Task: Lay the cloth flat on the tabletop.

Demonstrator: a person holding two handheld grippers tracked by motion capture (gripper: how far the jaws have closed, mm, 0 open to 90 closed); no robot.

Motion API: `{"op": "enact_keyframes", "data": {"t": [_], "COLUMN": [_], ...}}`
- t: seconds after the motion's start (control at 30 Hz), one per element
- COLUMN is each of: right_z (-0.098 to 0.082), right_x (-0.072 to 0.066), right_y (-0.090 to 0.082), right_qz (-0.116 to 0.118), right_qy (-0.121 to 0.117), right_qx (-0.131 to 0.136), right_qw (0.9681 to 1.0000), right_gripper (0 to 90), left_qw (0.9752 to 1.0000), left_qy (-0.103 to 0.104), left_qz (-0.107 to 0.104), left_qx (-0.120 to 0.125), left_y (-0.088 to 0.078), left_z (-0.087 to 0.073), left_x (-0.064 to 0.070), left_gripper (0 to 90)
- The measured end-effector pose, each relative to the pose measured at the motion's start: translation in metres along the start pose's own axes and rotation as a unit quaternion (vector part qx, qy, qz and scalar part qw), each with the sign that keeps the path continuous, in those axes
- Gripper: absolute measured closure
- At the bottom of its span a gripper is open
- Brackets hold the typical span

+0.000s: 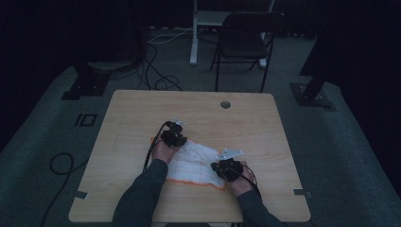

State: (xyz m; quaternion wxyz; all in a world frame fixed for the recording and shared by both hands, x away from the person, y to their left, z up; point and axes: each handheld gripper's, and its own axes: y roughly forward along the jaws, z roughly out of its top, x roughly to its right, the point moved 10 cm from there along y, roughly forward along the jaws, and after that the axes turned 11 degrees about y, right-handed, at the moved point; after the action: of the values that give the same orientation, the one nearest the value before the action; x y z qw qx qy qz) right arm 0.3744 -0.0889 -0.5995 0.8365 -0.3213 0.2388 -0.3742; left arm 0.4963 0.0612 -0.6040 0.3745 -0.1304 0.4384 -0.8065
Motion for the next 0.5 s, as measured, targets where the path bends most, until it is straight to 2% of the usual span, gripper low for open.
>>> {"op": "enact_keyframes", "data": {"t": [0.1,0.2,0.33,0.43,0.5], "right_z": [0.000,0.001,0.001,0.000,0.005], "right_x": [-0.001,-0.004,-0.012,-0.015,-0.013], "right_y": [-0.001,-0.003,-0.003,-0.003,-0.005], "right_qz": [0.000,0.004,0.023,0.027,0.027], "right_qy": [-0.002,-0.003,-0.010,-0.016,-0.014], "right_qx": [0.002,0.004,0.002,-0.004,0.006], "right_qw": [1.0000,1.0000,0.9997,0.9995,0.9995], "right_gripper": [87.2,87.3,87.4,87.0,82.2], "left_qw": [0.9998,0.9992,0.9987,0.9985,0.9990], "left_qy": [-0.012,-0.033,-0.043,-0.046,-0.033], "left_qz": [0.015,0.022,0.027,0.030,0.031], "left_qx": [0.000,0.004,0.003,-0.001,-0.001], "left_y": [0.002,0.002,0.001,-0.001,-0.003], "left_z": [0.001,0.000,-0.003,-0.005,-0.008], "left_x": [-0.006,-0.012,-0.016,-0.016,-0.013], "left_gripper": [74.4,75.7,76.1,76.0,75.2]}}
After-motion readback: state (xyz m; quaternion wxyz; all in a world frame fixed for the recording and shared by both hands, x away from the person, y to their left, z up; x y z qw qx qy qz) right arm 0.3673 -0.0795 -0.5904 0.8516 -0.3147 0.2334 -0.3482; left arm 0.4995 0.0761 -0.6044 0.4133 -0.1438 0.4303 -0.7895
